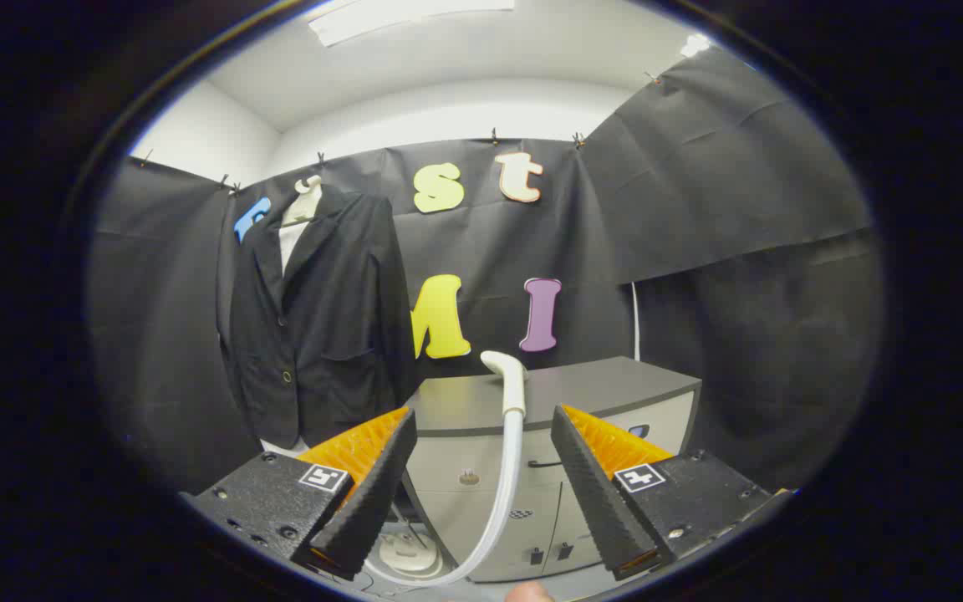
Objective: Iron the clothes twice with a garment steamer, once on the left side and once on the right side.
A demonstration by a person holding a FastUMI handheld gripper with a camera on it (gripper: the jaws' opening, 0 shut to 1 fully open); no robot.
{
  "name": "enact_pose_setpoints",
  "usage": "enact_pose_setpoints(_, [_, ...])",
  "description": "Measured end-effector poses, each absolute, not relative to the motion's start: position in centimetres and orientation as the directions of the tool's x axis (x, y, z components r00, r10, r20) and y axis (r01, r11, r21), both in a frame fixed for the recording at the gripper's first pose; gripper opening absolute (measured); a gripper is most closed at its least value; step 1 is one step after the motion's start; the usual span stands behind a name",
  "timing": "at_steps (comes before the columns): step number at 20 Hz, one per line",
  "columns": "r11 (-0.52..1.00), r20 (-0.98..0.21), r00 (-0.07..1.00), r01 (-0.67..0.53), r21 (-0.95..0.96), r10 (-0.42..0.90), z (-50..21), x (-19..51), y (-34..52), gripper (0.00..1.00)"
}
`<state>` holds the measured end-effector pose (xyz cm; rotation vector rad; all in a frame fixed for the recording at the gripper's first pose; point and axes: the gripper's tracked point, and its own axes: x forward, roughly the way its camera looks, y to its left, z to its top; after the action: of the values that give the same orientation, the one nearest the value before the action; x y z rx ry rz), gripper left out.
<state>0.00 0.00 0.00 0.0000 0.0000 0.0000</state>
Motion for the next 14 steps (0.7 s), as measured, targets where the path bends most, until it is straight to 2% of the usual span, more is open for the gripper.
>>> enact_pose_setpoints(14, [0.995,0.043,0.995,0.092,-0.029,-0.09,1.1,-0.9,-0.2,1.0])
